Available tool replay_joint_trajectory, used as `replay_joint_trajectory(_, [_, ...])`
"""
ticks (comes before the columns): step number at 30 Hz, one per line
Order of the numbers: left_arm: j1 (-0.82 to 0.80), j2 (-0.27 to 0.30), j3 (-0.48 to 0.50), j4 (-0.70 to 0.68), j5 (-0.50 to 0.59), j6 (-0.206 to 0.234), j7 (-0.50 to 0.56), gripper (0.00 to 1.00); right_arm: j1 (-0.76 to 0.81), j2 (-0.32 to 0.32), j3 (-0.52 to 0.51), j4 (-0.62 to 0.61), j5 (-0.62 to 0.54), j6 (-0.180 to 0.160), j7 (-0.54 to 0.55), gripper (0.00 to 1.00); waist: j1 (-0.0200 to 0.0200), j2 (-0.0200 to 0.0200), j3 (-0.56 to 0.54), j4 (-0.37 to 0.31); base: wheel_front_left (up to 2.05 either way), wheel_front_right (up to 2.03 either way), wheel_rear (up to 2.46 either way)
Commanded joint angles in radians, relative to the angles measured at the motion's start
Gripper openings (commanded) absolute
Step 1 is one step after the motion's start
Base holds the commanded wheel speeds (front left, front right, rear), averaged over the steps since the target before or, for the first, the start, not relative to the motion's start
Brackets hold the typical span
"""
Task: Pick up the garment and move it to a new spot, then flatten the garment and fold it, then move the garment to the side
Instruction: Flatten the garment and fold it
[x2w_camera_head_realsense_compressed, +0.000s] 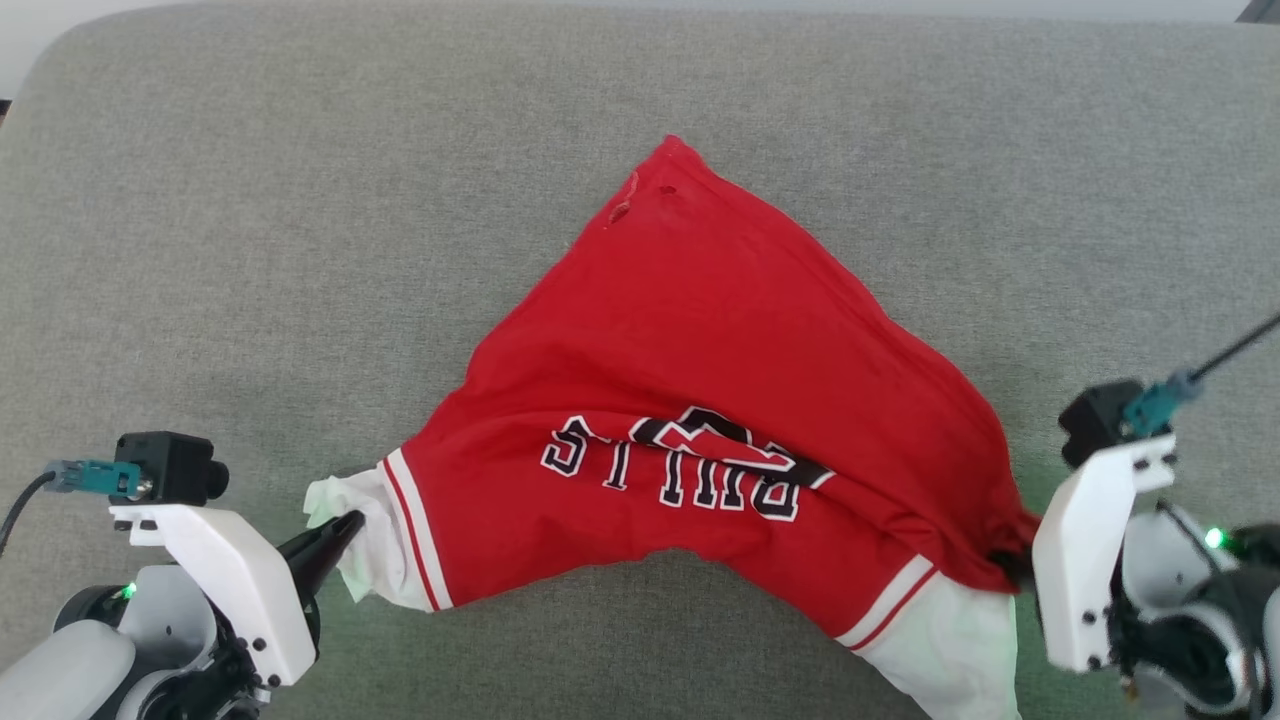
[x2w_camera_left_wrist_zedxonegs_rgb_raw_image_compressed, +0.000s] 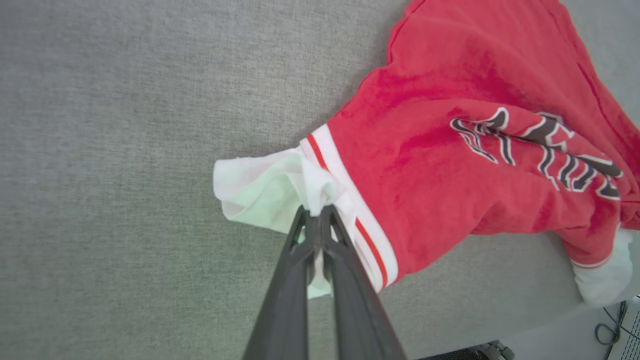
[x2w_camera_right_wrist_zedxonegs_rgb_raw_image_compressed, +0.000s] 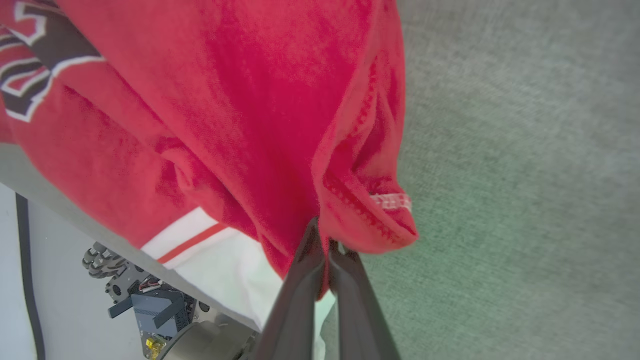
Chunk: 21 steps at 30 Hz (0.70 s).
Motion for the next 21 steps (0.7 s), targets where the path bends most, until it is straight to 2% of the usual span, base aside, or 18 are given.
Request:
replay_joint_trajectory(1, [-0.007,-0.005,0.000,0.001,-0.001,-0.006,0.004,0.00,0.023,0.017,-0.008,-0.006,-0.014,-0.001,-0.022,0.00,0.0000,0.0000,0.002,0.001,0.00,0.00,0.00])
replay_joint_trajectory(4, [-0.010,-0.010,-0.001,0.008,-0.002,-0.011,0.002,0.00,0.056,0.060,-0.036,0.042,-0.056,-0.001,-0.080,0.00,0.0000,0.0000,0.003,0.002,0.00,0.00,0.00])
replay_joint_trajectory(5, [-0.011,-0.013,-0.002,0.011,-0.003,-0.014,0.002,0.00,0.053,0.067,-0.044,0.056,-0.069,-0.001,-0.107,1.00,0.0000,0.0000,0.003,0.003,0.00,0.00,0.00])
replay_joint_trajectory(8, [-0.014,-0.019,-0.006,0.021,0.000,-0.021,0.002,0.00,0.046,0.073,-0.048,0.082,-0.099,-0.001,-0.156,1.00,0.0000,0.0000,0.000,0.006,0.00,0.00,0.00])
replay_joint_trajectory(11, [-0.014,-0.023,-0.007,0.026,0.000,-0.026,-0.001,0.00,0.029,0.069,-0.052,0.045,-0.094,-0.001,-0.171,1.00,0.0000,0.0000,-0.003,0.008,0.00,0.00,0.00])
replay_joint_trajectory(15, [-0.012,-0.024,-0.011,0.028,0.011,-0.034,-0.010,0.00,0.008,0.081,-0.082,-0.094,-0.072,-0.001,-0.142,1.00,0.0000,0.0000,-0.003,0.013,0.00,0.00,0.00])
replay_joint_trajectory(21, [-0.015,-0.030,-0.008,0.026,0.011,-0.037,-0.016,0.00,-0.036,0.095,-0.098,-0.236,-0.077,-0.001,-0.115,1.00,0.0000,0.0000,0.003,0.025,0.00,0.00,0.00])
